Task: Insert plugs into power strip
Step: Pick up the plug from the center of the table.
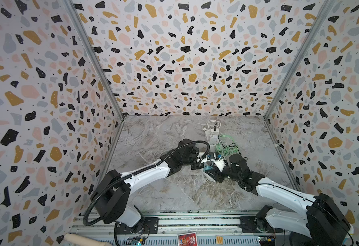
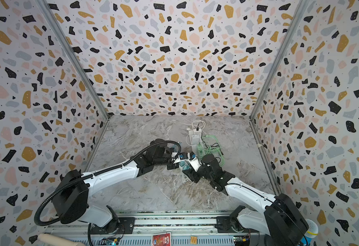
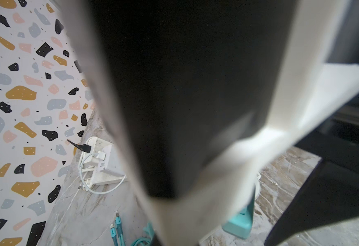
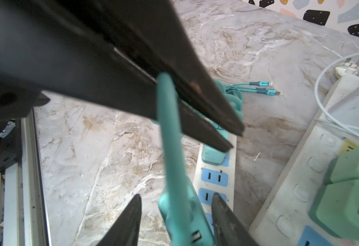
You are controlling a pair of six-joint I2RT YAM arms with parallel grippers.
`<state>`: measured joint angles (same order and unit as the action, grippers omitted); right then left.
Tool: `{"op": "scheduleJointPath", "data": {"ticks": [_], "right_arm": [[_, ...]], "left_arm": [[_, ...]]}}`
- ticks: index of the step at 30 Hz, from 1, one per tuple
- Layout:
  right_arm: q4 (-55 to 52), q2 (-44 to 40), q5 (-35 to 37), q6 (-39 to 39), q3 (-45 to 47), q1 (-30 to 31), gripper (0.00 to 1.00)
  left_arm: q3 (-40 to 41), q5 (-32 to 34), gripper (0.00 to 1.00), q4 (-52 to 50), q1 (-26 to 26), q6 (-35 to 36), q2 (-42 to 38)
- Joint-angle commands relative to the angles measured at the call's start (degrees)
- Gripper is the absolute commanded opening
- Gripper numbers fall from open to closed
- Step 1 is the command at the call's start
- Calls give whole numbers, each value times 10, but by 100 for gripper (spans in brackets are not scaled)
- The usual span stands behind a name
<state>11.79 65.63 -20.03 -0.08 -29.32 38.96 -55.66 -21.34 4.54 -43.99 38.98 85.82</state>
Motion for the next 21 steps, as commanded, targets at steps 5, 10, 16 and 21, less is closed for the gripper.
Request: {"op": "scheduleJointPath", "data": {"ticks": [5,10,16,21], "right_arm": [[19,-4,-33,-3,1,0,54],[27,-8,-40,1,7,0,54],[31,-2,-48,0,7,0,53],[31,1,-49,-2,0,0,51]], "left_arm": [[10,-54,0,51,18,-25,-25],[15,-71,0,56,26,-30,-29],[9,-86,0,57,28,-38,-24],[3,-94,0,53,28,-41,-22]]}}
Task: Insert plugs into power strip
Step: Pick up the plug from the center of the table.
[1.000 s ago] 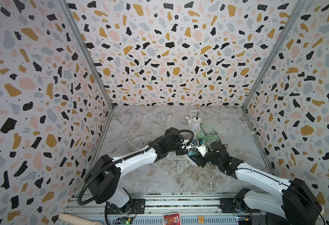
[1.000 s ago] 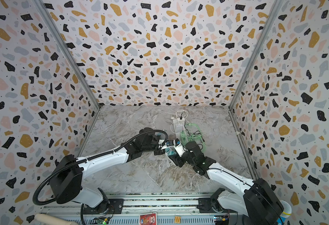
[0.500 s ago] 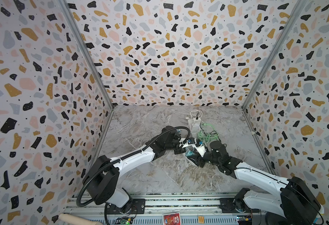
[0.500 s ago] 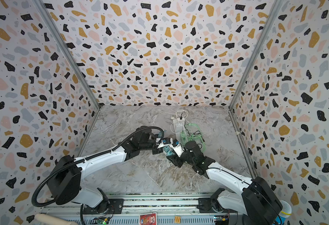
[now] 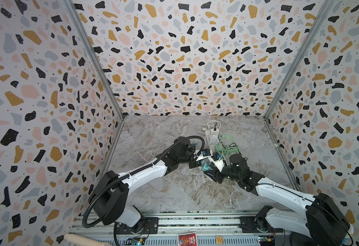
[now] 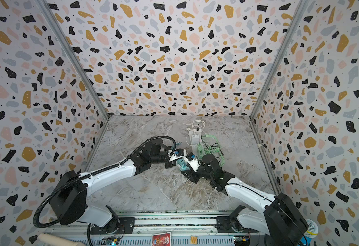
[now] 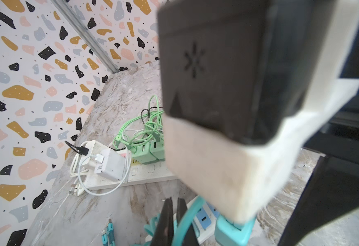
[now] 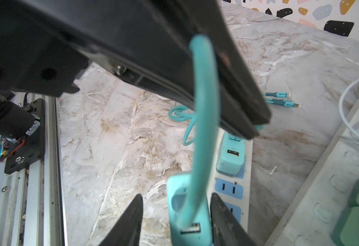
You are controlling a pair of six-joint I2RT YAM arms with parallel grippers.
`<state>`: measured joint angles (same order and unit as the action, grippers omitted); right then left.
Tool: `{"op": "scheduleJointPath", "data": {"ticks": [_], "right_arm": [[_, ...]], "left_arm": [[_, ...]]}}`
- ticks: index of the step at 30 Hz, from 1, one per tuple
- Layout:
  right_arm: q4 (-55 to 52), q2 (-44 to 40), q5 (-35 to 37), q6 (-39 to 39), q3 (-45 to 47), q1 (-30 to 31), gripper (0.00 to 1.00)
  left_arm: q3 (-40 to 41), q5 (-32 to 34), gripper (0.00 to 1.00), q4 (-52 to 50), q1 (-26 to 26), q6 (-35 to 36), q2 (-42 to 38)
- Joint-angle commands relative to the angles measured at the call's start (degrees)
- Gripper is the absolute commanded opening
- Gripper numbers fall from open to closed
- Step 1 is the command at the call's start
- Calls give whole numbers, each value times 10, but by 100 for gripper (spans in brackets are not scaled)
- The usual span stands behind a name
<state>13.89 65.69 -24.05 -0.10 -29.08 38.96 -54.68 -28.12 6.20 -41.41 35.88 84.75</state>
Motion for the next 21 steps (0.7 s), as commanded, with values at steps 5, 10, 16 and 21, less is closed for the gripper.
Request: {"op": "scheduleJointPath", "data": {"ticks": [5,10,16,21], "right_arm": [[10,11,-10,-2,-8,1,50],[13,21,-8,1,-15,0,47],[7,28,5,6,-25,0,20],[6,34,24,27,-27,-7,5]], "left_arm": [[-9,-32,0,36,2,-15,-7],[-10,-36,0,34,2,-16,-7],[-10,-35,0,36,2,-19,-6],[4,-8,18,49,3,-38,-18]]}}
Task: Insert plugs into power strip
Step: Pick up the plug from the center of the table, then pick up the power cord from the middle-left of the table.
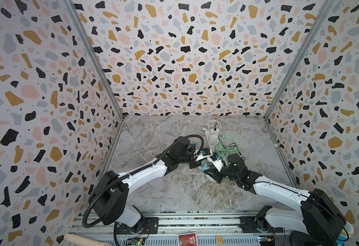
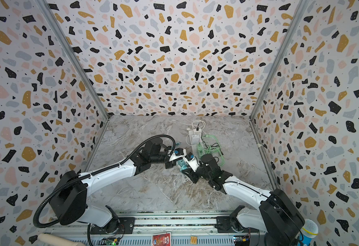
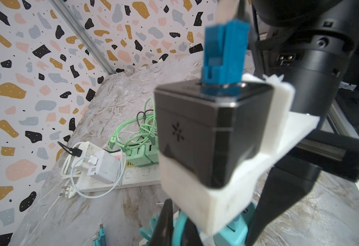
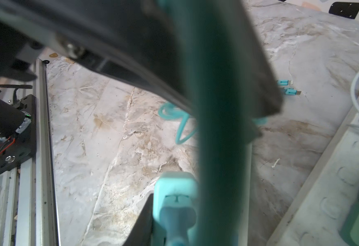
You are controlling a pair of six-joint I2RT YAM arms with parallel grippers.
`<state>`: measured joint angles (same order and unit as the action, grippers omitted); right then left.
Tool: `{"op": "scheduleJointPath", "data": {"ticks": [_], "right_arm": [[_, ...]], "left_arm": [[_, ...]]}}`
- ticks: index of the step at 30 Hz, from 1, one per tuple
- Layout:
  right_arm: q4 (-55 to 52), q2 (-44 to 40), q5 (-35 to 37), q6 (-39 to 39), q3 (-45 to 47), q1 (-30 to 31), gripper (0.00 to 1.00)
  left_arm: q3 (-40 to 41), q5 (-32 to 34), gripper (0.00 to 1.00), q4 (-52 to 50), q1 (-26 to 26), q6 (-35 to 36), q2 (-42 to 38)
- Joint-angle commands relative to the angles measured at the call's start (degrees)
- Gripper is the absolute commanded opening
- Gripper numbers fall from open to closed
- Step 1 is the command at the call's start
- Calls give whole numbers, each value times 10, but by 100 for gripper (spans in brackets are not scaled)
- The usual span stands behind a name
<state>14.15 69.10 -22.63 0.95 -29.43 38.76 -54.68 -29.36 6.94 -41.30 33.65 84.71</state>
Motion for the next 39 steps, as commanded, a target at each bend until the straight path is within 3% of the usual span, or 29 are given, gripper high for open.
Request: {"op": "scheduleJointPath", "data": {"ticks": [1,5,8,11,13,18,24,27,34,39], "right_arm": [[3,-2,4,21,-22,-10,5],[-8,-2,-21,39,-25,-38,1],[-13,-3,-25,40,-25,-48,0],[-35,11,-23,37,-39,-55,0],[-49,19,-17,35,-50,-55,0],[-80,25,6,34,-66,-55,0],[-108,43,15,25,-83,-53,0],[-112,46,10,27,-88,-51,0],[-119,46,4,31,-91,-47,1],[-122,48,5,33,-91,-39,1]], "left_arm": [[13,15,21,48,2,-20,-21],[69,60,48,124,6,-78,-43],[110,75,48,176,13,-110,-66],[126,125,55,195,23,-151,-83],[119,167,55,167,31,-182,-91],[130,281,67,111,61,-289,-111],[167,303,59,50,127,-434,-131],[200,305,66,43,155,-501,-156],[244,339,71,1,199,-606,-194],[278,312,74,12,262,-700,-220]]}}
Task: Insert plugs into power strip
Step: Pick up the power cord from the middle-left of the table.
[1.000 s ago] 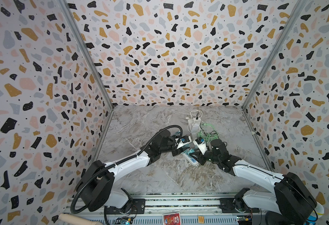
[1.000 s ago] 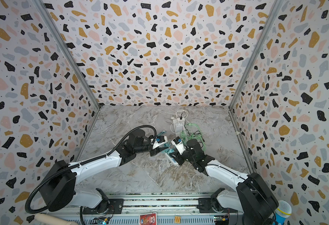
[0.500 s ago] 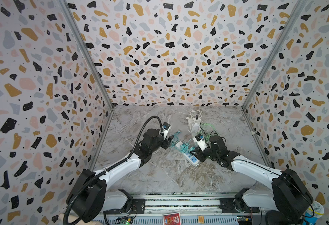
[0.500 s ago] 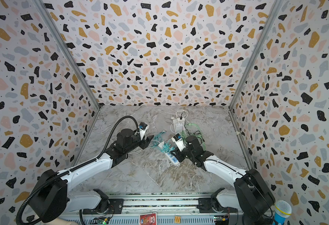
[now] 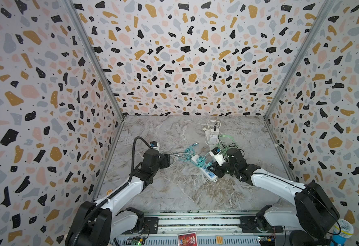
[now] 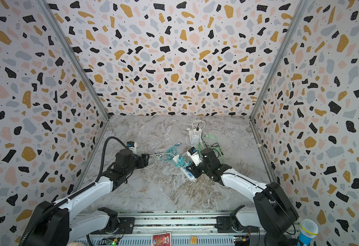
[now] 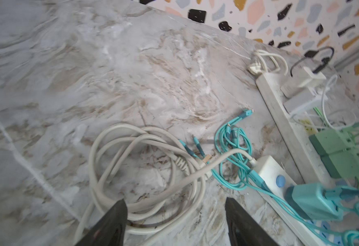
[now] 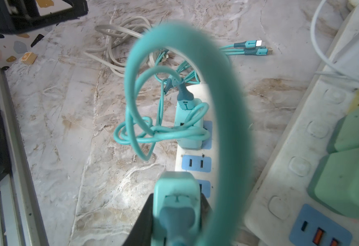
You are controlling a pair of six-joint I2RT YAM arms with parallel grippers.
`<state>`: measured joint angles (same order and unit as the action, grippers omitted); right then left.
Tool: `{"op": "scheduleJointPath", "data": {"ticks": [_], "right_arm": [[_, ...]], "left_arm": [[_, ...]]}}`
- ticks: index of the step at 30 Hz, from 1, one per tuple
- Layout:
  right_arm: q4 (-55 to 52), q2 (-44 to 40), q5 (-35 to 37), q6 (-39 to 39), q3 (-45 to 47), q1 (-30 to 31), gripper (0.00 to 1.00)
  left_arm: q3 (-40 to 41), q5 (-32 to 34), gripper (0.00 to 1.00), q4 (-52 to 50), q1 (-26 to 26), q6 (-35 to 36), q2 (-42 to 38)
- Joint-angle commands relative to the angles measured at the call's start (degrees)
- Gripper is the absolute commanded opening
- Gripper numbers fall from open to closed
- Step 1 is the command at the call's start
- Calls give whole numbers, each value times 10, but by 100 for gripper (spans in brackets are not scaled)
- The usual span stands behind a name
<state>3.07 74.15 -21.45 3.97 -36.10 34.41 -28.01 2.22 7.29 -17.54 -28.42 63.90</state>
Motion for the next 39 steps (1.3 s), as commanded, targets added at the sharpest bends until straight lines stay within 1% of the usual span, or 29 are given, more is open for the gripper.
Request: {"op": "scheduleJointPath", "data": {"ticks": [1,2,4,5,8,10,12,15,21,26,29,33,38,39], "right_arm": [[-12,-3,-6,3,-26,5,1],[-13,-3,-7,3,-27,6,1],[-14,-3,-8,4,-29,7,1],[-16,-4,-8,4,-30,7,1],[-20,-5,-5,4,-35,8,1],[-22,-5,-4,3,-38,8,1],[-22,-4,-2,3,-40,8,1],[-21,-2,-1,3,-42,8,1],[-13,-10,3,6,-37,8,1],[-9,-8,4,4,-40,7,1],[-8,-12,7,4,-41,5,1],[-8,-21,14,4,-41,-3,1],[-9,-22,11,5,-34,-12,2],[-9,-20,11,5,-34,-12,2]], "left_arm": [[11,-9,78,3,39,-95,-11],[8,-17,81,-4,53,-109,-8],[-2,-63,83,-7,88,-120,11],[-9,-75,83,-8,96,-117,24],[-35,-108,83,-15,108,-109,71],[-50,-127,81,-13,112,-102,109],[-69,-144,80,-17,114,-88,145],[-87,-141,77,-36,116,-71,182],[-119,-79,77,-83,122,-47,215],[-154,-50,77,-106,122,-32,266],[-174,-57,71,-117,123,-19,303],[-187,-75,57,-119,123,-10,335],[-203,-104,34,-130,117,18,360],[-206,-106,31,-132,115,23,364]]}}
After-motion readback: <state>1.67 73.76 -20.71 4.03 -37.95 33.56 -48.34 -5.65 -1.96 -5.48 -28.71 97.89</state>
